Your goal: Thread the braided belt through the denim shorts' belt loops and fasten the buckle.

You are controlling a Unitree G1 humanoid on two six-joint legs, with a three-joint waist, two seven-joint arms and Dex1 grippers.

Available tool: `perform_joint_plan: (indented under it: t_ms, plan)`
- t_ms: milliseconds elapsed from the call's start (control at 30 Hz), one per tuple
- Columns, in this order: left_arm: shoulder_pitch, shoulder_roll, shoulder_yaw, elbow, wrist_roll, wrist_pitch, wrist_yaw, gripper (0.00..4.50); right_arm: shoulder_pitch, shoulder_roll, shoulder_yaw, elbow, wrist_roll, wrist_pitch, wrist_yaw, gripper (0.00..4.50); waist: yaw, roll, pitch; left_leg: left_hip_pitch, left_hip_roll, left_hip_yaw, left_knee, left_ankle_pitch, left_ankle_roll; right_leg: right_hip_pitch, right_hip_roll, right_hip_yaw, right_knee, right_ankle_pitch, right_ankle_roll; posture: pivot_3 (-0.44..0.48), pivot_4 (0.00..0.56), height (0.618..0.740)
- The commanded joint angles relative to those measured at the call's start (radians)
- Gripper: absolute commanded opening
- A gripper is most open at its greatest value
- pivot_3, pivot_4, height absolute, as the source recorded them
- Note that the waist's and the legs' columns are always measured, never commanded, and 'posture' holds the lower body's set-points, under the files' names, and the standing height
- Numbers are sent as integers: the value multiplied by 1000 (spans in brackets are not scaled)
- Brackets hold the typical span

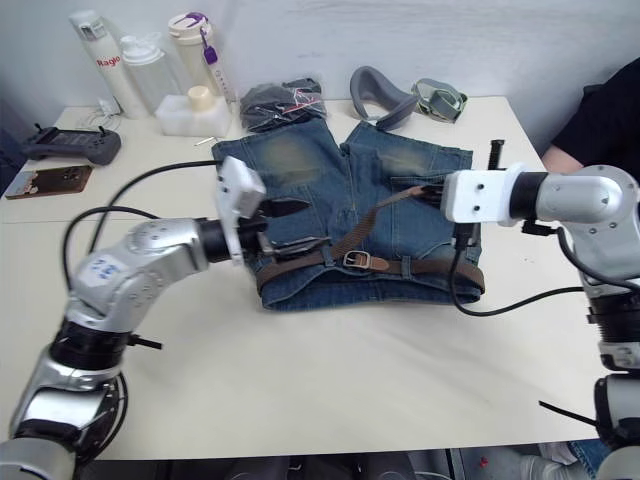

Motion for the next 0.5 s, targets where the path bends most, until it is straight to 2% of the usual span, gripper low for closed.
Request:
perform_joint_plan:
  t_ms: [33,300,400,500]
  plan:
    - [-61,-68,-43,41,143,-113,-5,4446,3,13,-54,-114,51,119,-21,0,2,0,0,0,0,0,0,0,0,0,0,0,0,0,0,0,150,740]
    - [-108,-179,-32,159,284,-197,-22,4446,28,20,-80,-223,88,261,-28,0,10,0,0,0,0,0,1,0,0,0,0,0,1,0,0,0,150,740]
    - [-104,-203,-15,177,300,-214,-35,3608,34,21,-89,-243,98,289,-28,0,12,0,0,0,0,0,1,0,0,0,0,0,1,0,0,0,150,740]
    - [-106,-214,-10,185,322,-232,-54,2422,40,22,-92,-263,121,327,-21,0,17,0,0,0,0,0,1,0,0,0,0,0,0,0,0,0,150,740]
